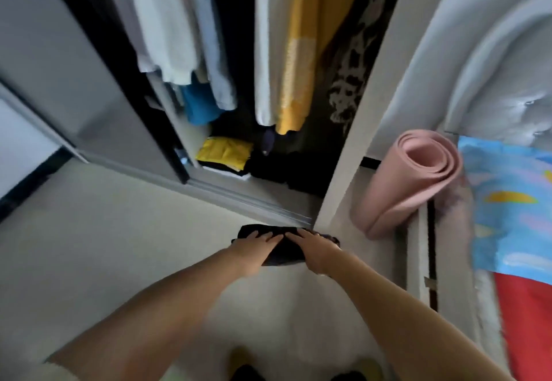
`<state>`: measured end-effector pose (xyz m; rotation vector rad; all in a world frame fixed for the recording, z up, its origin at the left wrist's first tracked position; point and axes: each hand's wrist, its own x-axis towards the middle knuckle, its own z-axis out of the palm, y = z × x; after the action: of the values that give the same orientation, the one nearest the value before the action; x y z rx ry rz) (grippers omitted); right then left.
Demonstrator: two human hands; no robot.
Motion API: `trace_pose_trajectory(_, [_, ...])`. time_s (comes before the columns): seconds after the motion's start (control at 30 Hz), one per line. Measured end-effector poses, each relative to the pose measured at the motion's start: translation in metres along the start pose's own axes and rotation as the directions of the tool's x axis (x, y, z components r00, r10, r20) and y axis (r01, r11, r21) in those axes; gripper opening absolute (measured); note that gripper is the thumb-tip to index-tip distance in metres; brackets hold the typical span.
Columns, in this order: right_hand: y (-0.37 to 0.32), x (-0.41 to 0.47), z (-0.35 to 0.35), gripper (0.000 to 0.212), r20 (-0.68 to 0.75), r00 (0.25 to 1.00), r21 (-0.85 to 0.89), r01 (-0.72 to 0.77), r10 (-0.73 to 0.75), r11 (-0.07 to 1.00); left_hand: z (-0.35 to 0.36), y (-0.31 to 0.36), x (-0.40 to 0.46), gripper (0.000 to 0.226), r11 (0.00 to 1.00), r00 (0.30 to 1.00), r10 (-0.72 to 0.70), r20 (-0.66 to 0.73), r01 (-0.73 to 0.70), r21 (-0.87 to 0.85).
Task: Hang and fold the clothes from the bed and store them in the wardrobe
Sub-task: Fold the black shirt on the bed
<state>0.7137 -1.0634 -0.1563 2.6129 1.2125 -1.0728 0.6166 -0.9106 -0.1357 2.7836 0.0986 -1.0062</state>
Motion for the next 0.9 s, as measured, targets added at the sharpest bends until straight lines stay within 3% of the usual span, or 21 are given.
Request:
trace_pose_trajectory(0.13, [-0.098,0.061,-0.025,0.086,0.013,0.993,-0.031,0.114,-0.114,0.993,-0.003,-0.105,-0.037,0.079,0.993,0.994,-0.107,-0.033,0.106,-0.053])
trace_pose_trajectory(0.3, [-0.137,0.115,-0.045,0.089,0.065,0.987,-0.061,0.151,-0.147,0.987,0.0,-0.17,-0.026,0.08,0.988,0.991,-0.132,-0.033,0.129,-0.088])
trace_pose_trajectory(0.6, [-0.109,0.245,-0.05,0.085,0.151,0.981,-0.035,0.127,-0.12,0.991,0.005,-0.246,0.102,0.075,0.991,0.998,-0.056,0.023,0.059,-0.118])
trace_pose_trajectory(0.9, [-0.067,0.466,-0.035,0.08,0.167,0.982,-0.04,0.101,-0.093,0.994,0.023,-0.363,0.293,0.075,0.987,0.998,-0.04,0.057,0.048,-0.156])
